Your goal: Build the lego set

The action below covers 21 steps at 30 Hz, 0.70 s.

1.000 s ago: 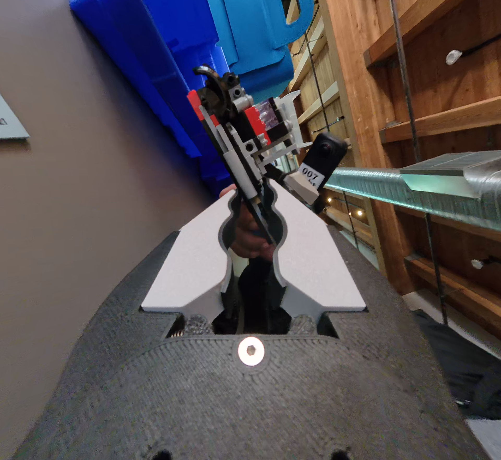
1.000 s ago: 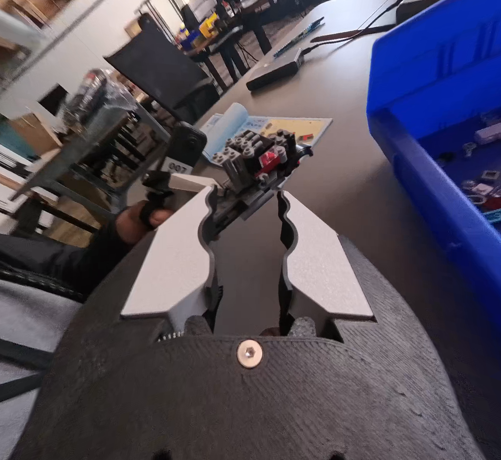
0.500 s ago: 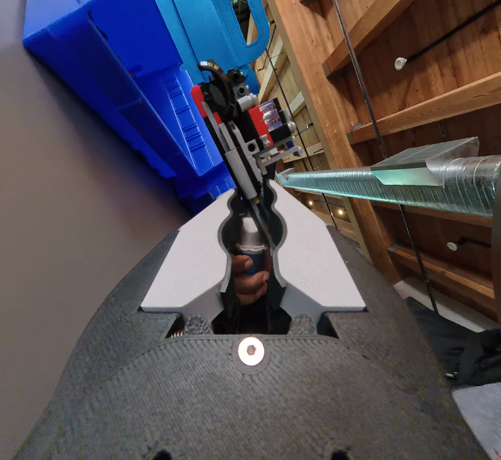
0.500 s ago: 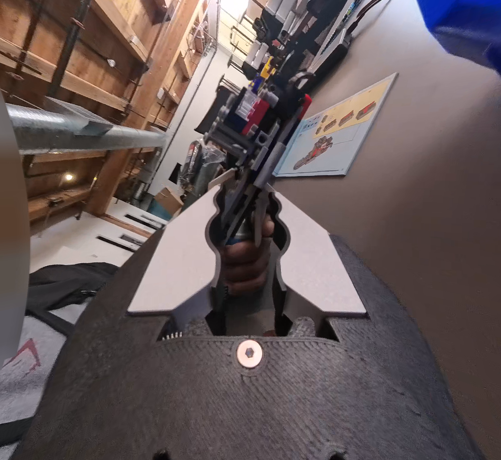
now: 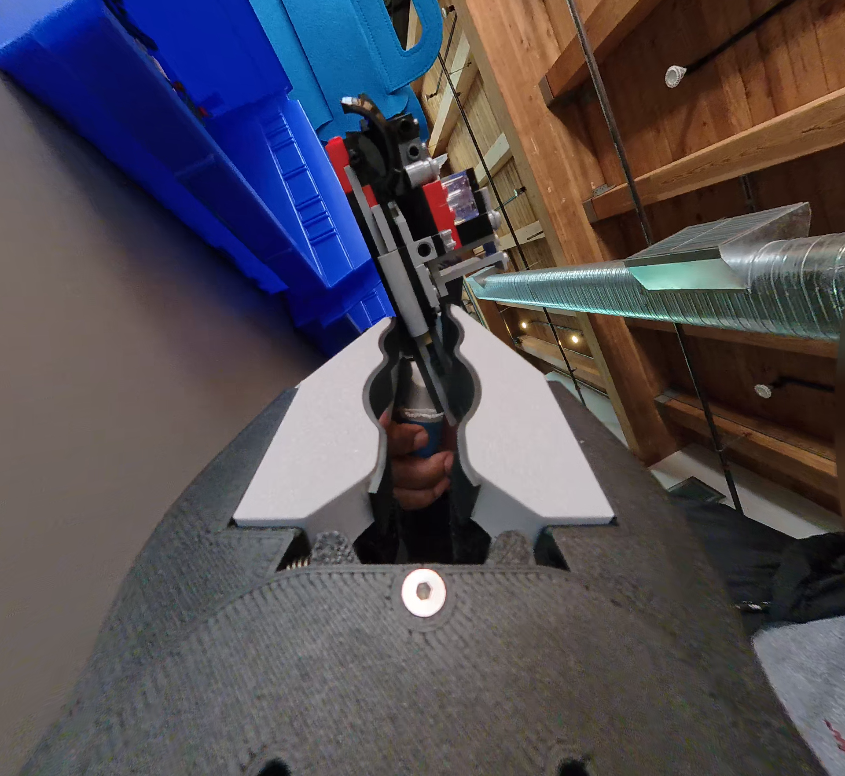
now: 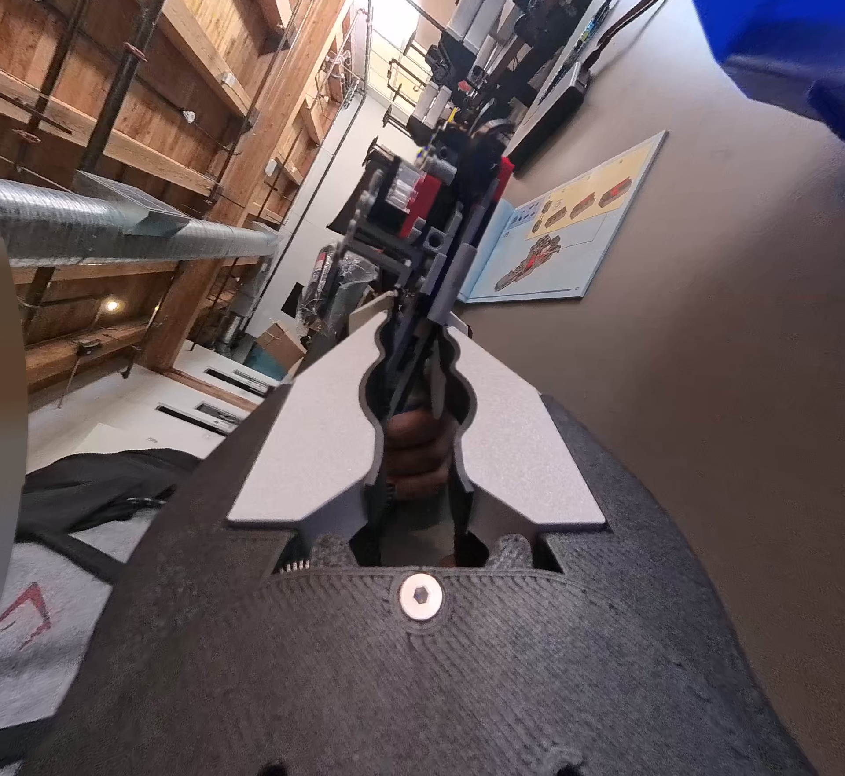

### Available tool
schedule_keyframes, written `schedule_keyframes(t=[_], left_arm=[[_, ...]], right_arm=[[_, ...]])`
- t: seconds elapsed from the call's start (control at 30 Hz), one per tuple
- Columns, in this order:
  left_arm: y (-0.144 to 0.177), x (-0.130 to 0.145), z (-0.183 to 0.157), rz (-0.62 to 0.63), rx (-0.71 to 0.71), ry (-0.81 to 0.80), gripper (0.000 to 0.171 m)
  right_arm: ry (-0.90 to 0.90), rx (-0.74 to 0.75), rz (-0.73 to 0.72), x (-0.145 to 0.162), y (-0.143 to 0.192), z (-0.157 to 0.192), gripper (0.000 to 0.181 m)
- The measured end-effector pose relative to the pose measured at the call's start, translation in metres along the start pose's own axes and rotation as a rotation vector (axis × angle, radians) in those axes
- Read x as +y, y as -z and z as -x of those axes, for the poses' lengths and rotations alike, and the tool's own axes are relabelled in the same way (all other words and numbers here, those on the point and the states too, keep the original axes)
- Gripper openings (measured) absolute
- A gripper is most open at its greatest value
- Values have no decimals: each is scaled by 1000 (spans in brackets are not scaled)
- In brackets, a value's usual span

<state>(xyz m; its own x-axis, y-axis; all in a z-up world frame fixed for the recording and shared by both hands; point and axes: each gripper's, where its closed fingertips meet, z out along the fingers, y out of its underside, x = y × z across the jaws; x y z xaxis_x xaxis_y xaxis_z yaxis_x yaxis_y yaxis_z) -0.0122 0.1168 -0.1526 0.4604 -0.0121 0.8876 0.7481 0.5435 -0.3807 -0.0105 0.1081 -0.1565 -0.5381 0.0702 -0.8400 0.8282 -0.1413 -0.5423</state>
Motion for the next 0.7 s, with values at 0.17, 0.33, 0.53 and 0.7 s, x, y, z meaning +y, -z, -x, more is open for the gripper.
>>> schedule_keyframes(t=[0.17,0.33,0.53,0.7], left_arm=[[1,-3,0,-16,34,82,38],[4,-7,7,-42,9,127,33],[7,-10,9,-68,10,154,30],[8,-12,10,-76,11,163,28]], right_arm=[[78,94,-8,0,-3,-9,18],[135,155,-21,1,-7,-13,19],[221,212,-28,2,-12,-13,20],[281,246,-28,2,-13,-12,20]])
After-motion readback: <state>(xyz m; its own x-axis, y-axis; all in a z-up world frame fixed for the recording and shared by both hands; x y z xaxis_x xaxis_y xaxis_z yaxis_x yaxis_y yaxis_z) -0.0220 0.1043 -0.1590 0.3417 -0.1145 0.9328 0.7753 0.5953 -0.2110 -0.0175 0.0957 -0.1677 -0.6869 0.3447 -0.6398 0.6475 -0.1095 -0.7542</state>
